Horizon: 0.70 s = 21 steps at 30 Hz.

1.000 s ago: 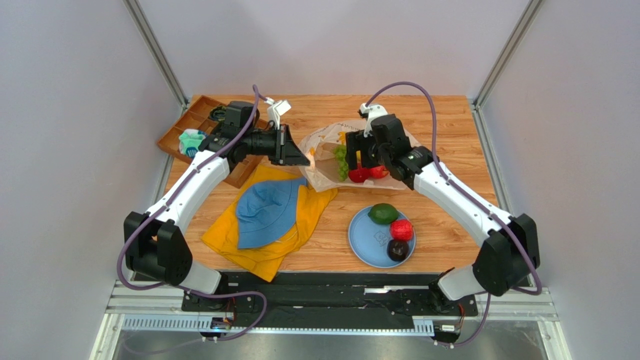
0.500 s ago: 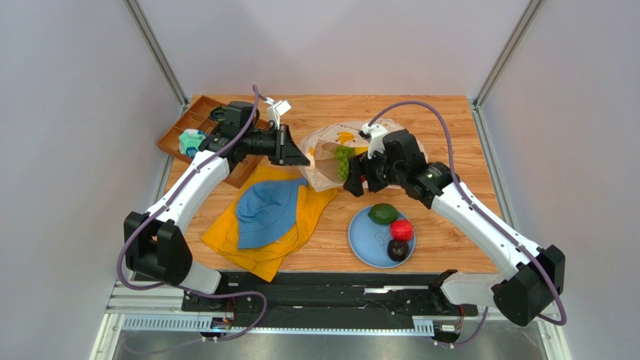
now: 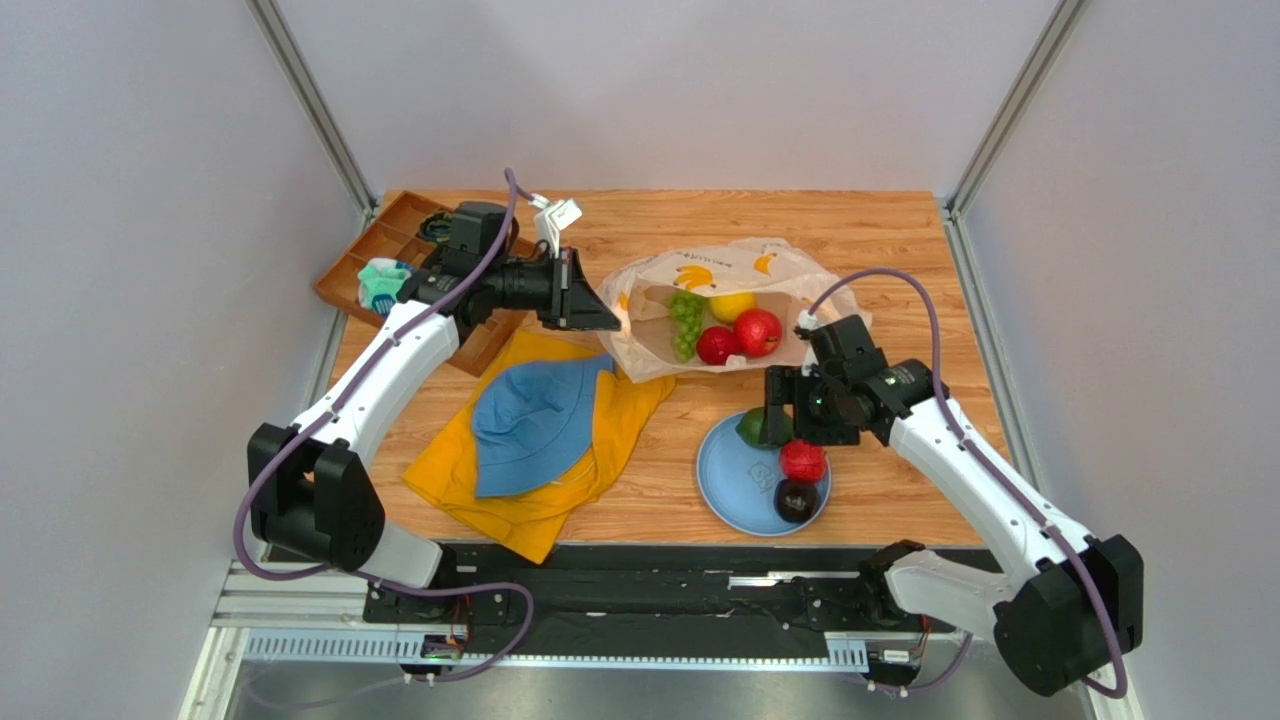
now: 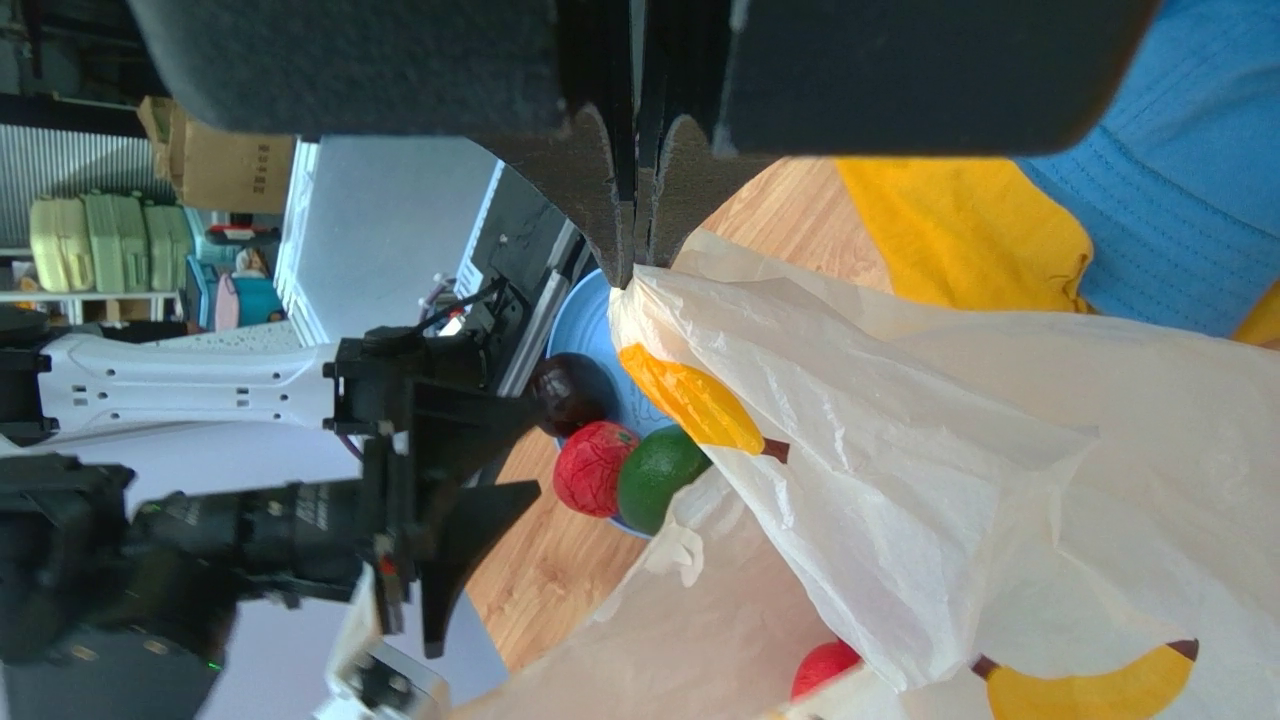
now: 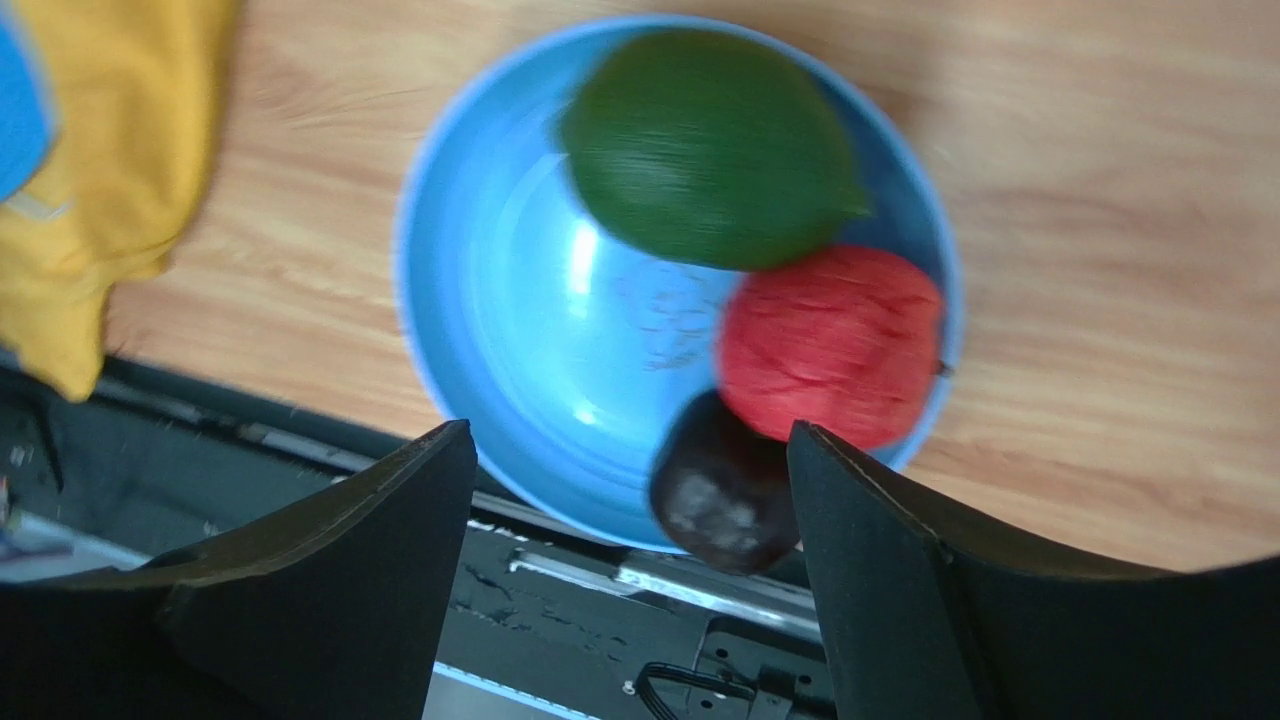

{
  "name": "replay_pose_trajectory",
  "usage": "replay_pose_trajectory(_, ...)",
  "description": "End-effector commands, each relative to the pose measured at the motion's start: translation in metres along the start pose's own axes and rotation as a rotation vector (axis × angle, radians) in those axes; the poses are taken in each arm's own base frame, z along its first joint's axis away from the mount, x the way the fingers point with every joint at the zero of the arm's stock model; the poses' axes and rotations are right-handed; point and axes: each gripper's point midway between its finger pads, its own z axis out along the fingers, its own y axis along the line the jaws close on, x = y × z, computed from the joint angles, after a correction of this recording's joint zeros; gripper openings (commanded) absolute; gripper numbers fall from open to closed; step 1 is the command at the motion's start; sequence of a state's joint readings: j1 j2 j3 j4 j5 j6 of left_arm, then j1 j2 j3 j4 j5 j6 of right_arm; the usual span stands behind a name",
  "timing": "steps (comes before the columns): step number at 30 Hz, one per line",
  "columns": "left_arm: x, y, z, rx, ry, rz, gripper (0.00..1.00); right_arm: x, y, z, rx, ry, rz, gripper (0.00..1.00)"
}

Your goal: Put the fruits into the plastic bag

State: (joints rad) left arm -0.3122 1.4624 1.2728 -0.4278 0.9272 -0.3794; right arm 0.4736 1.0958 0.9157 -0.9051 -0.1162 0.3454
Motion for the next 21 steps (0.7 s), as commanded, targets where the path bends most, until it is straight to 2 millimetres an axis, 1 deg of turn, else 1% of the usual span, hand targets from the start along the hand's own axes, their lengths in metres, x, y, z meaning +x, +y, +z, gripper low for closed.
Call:
replay_pose_trajectory(1, -0.018, -0.019, -0.009, 0.032, -0.052, 0.070, 0.00, 0.004, -0.030, 0.003, 0.116, 0.014, 0.147, 0.82)
replay_pose_trajectory(2, -0.018, -0.017, -0.008, 0.032, -0.049, 0.066, 0.00, -0.001, -0.033, 0.000, 0.135, -0.001, 0.150, 0.82)
replay_pose_trajectory(4, -0.018, -0.018, -0.008, 0.034, -0.048, 0.063, 0.00, -0.001, -0.042, -0.001, 0.174, -0.002, 0.156, 0.84)
replay_pose_trajectory(5, -0.018, -0.018, -0.008, 0.036, -0.047, 0.065, 0.00, -0.002, -0.054, 0.000, 0.216, -0.010, 0.171, 0.84)
replay_pose_trajectory(7, -0.017, -0.018, -0.008, 0.035, -0.048, 0.066, 0.00, 0.000, -0.059, 0.005, 0.231, 0.006, 0.180, 0.85)
replay_pose_trajectory(9, -0.018, -0.018, -0.008, 0.033, -0.050, 0.067, 0.00, 0.002, -0.062, 0.010, 0.238, 0.018, 0.184, 0.84)
replay_pose_trajectory(11, -0.017, -0.017, -0.008, 0.032, -0.048, 0.065, 0.00, 0.001, -0.063, 0.014, 0.247, 0.017, 0.187, 0.84)
replay_pose_trajectory(14, -0.017, -0.017, -0.008, 0.032, -0.048, 0.063, 0.00, 0.000, -0.071, 0.018, 0.290, 0.016, 0.187, 0.84)
replay_pose_trajectory(17, -0.018, -0.017, -0.008, 0.032, -0.049, 0.066, 0.00, 0.001, -0.069, 0.028, 0.271, 0.034, 0.193, 0.84)
replay_pose_trajectory(21, -0.017, -0.016, -0.007, 0.032, -0.045, 0.060, 0.00, 0.005, -0.071, 0.039, 0.273, 0.053, 0.198, 0.84)
